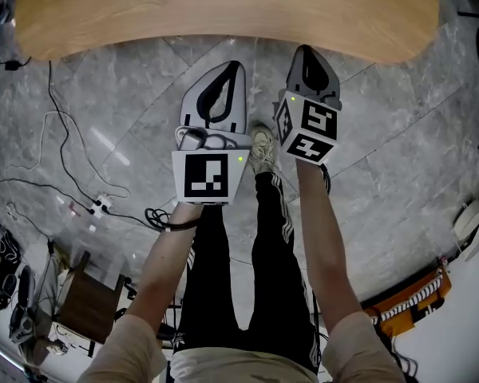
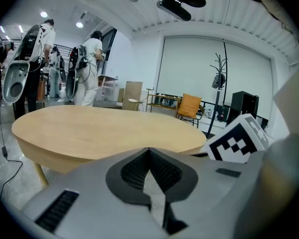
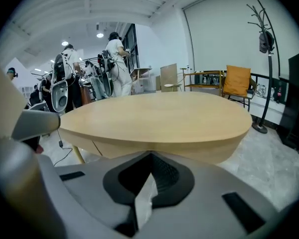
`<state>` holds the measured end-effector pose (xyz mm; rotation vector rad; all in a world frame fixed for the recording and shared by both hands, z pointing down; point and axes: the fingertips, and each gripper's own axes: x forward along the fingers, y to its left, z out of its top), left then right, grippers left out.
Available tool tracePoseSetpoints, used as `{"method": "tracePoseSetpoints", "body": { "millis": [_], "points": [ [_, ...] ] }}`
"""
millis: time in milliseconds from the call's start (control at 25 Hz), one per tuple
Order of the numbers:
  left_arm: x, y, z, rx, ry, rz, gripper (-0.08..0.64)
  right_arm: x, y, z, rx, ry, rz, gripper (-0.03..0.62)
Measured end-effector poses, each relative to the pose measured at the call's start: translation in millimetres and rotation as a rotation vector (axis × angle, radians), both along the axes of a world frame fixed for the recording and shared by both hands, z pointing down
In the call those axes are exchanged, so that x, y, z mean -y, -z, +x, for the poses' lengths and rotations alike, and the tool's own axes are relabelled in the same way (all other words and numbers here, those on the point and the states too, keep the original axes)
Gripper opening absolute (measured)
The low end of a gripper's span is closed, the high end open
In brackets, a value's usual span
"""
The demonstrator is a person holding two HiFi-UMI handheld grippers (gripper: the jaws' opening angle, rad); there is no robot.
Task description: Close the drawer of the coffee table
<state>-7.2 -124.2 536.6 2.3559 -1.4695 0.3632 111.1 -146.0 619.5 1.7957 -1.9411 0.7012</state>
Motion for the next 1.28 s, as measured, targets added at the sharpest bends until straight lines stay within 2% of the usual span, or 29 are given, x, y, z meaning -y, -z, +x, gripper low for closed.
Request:
{"method": "tracePoseSetpoints", "body": {
  "millis": [160,240,360,600,720,880,960,1040,1280],
  "points": [
    [-3,39,1,0.0,0.001,-0.022,0.006,-16,49,0,0.003,0.002,-0.005,0.008],
    [-5,70,-1,0.0,0.004,-0.037,0.006,-16,91,-3,-0.003,0.0,0.017,0.008],
    [3,135,-11,-0.026,0.042,-0.017,0.006,-4,170,-11,-0.012,-0.002,0.078,0.006],
    [33,300,-14,-0.06,0.069,0.107,0.006,29,358,-10,0.008,-0.029,0.258,0.006],
    [22,389,-13,-0.067,0.076,0.183,0.006,12,456,-9,0.006,-0.022,0.352,0.006],
    [-5,486,-11,-0.016,0.027,0.341,0.006,-25,559,-26,-0.038,0.051,0.49,0.006],
    [-16,520,-12,0.01,0.011,0.409,0.006,-42,593,-37,-0.066,0.099,0.551,0.006],
    [-27,540,-14,0.011,0.007,0.441,0.006,-59,614,-48,-0.095,0.146,0.59,0.006],
    [-60,554,-28,-0.008,0.011,0.434,0.006,-105,629,-68,-0.119,0.183,0.62,0.006]
  ]
}}
